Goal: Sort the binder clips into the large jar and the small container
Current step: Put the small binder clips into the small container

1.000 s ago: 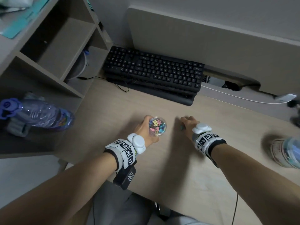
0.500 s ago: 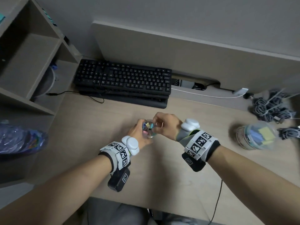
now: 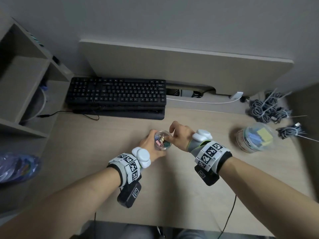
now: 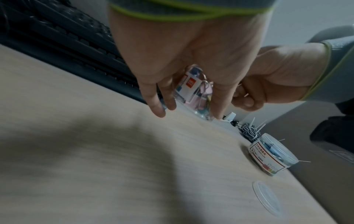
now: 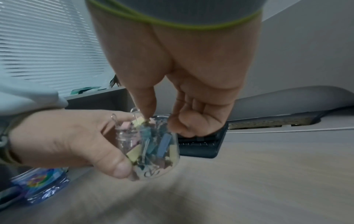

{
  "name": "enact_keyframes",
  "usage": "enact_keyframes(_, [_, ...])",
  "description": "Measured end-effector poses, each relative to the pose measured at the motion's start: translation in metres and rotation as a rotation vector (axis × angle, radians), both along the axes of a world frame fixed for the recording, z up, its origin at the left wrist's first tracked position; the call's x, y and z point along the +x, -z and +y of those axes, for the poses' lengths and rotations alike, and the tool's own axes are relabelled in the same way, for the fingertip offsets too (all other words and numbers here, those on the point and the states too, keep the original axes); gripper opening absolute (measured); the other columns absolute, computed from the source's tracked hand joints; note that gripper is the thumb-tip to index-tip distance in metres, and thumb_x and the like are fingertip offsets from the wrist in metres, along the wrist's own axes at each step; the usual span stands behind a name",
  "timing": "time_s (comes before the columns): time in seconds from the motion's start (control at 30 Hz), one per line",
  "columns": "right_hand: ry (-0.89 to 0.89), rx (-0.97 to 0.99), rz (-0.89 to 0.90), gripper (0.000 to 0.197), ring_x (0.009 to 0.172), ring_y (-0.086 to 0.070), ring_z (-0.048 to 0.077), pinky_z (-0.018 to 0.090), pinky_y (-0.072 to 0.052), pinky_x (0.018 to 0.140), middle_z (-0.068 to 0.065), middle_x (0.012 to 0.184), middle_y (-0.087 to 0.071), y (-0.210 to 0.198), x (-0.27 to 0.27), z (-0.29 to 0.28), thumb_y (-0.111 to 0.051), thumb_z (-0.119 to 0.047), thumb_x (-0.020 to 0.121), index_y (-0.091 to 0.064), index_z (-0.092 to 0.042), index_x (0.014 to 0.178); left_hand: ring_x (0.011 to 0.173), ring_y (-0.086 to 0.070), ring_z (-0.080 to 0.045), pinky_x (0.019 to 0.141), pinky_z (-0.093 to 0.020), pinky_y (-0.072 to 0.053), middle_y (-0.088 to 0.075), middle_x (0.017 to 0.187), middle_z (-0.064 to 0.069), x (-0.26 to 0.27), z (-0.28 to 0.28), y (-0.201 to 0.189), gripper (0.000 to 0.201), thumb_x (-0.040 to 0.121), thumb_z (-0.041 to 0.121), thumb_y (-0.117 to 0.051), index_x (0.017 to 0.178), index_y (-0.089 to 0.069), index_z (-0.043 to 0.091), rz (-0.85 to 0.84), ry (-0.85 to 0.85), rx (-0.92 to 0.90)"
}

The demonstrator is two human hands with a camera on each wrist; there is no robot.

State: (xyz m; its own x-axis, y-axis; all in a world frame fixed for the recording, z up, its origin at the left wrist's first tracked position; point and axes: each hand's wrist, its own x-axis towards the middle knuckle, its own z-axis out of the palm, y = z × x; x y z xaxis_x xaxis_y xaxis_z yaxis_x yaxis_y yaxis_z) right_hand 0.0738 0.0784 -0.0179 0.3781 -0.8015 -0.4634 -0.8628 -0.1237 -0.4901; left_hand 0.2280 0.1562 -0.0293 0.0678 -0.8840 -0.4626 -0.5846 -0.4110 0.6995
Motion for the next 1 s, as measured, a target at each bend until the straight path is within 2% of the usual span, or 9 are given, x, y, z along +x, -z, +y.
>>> enact_keyframes(0.1, [0.019, 0.007, 0.017, 0.037, 0.081, -0.063, 0.029, 0.039, -0.052, 0.073, 0.006, 0.088, -0.067, 0.003, -0.011, 0.003, -0.061, -0.052, 0.083, -0.045, -0.024, 0.102, 0.089, -0.063, -0.021, 0.073, -0.028, -0.049, -0.065, 0.104, 0.008, -0.012, -0.006, -0.003, 0.072, 0.063, 0.029, -0.083, 0.124, -0.043, 0.029, -0.016, 0.035, -0.002])
enact_keyframes(0.27, [0.104, 0.003, -0.035, 0.044, 0.084, -0.064, 0.024, 0.032, -0.045, 0.069, 0.002, 0.087, -0.069, 0.001, -0.033, -0.001, -0.061, -0.059, 0.082, -0.049, -0.024, 0.107, 0.09, -0.062, -0.02, 0.071, -0.026, -0.046, -0.065, 0.106, 0.007, -0.029, -0.012, -0.004, 0.073, 0.064, 0.029, -0.083, 0.126, -0.042, 0.027, -0.022, 0.07, -0.005])
enact_keyframes(0.4, [0.1, 0.002, 0.01, 0.057, 0.081, -0.064, 0.024, 0.036, -0.052, 0.072, 0.002, 0.089, -0.068, 0.003, -0.048, -0.002, -0.06, -0.07, 0.074, -0.047, -0.026, 0.109, 0.086, -0.062, -0.022, 0.071, -0.03, -0.049, -0.064, 0.1, 0.008, -0.046, -0.014, -0.004, 0.068, 0.064, 0.033, -0.08, 0.119, -0.04, 0.034, -0.059, 0.129, -0.02])
enact_keyframes(0.47, [0.103, 0.013, 0.017, 0.056, 0.081, -0.062, 0.025, 0.034, -0.049, 0.07, 0.003, 0.091, -0.068, 0.005, -0.057, -0.003, -0.063, -0.065, 0.076, -0.048, -0.025, 0.111, 0.084, -0.062, -0.022, 0.071, -0.03, -0.05, -0.064, 0.097, 0.01, -0.054, -0.016, -0.003, 0.067, 0.064, 0.034, -0.079, 0.118, -0.04, 0.036, -0.064, 0.145, -0.021])
enact_keyframes(0.57, [0.153, 0.006, -0.034, 0.053, 0.081, -0.062, 0.021, 0.03, -0.043, 0.067, 0.001, 0.087, -0.069, 0.003, -0.075, -0.006, -0.065, -0.062, 0.079, -0.051, -0.022, 0.112, 0.089, -0.063, -0.022, 0.077, -0.031, -0.052, -0.063, 0.102, 0.01, -0.065, -0.023, 0.0, 0.071, 0.065, 0.032, -0.081, 0.123, -0.04, 0.034, -0.067, 0.166, -0.033])
enact_keyframes(0.67, [0.232, 0.008, -0.064, 0.048, 0.084, -0.064, 0.022, 0.032, -0.048, 0.073, -0.002, 0.089, -0.068, 0.005, -0.09, -0.008, -0.057, -0.064, 0.082, -0.054, -0.024, 0.109, 0.094, -0.063, -0.023, 0.081, -0.035, -0.053, -0.065, 0.107, 0.007, -0.074, -0.028, 0.001, 0.073, 0.065, 0.031, -0.081, 0.125, -0.04, 0.032, -0.067, 0.192, -0.042])
enact_keyframes(0.77, [0.302, 0.032, -0.067, 0.04, 0.083, -0.065, 0.024, 0.038, -0.053, 0.079, -0.003, 0.09, -0.068, 0.012, -0.11, -0.013, -0.055, -0.06, 0.085, -0.056, -0.025, 0.106, 0.094, -0.062, -0.023, 0.08, -0.033, -0.051, -0.065, 0.109, 0.007, -0.09, -0.035, 0.002, 0.073, 0.066, 0.03, -0.082, 0.127, -0.041, 0.03, -0.074, 0.222, -0.039])
enact_keyframes(0.83, [0.32, 0.06, -0.092, 0.038, 0.075, -0.066, 0.024, 0.038, -0.055, 0.077, -0.001, 0.089, -0.069, 0.014, -0.115, -0.013, -0.06, -0.058, 0.083, -0.055, -0.026, 0.102, 0.094, -0.062, -0.023, 0.078, -0.03, -0.049, -0.065, 0.109, 0.007, -0.097, -0.037, 0.004, 0.074, 0.066, 0.03, -0.082, 0.127, -0.041, 0.03, -0.071, 0.235, -0.035])
enact_keyframes(1.0, [0.335, 0.018, -0.113, 0.038, 0.075, -0.063, 0.023, 0.034, -0.05, 0.071, -0.001, 0.081, -0.066, 0.016, -0.137, -0.009, -0.065, -0.054, 0.08, -0.047, -0.024, 0.096, 0.098, -0.063, -0.025, 0.081, -0.032, -0.05, -0.065, 0.112, 0.005, -0.117, -0.044, 0.011, 0.077, 0.065, 0.031, -0.082, 0.129, -0.039, 0.03, -0.094, 0.273, -0.023])
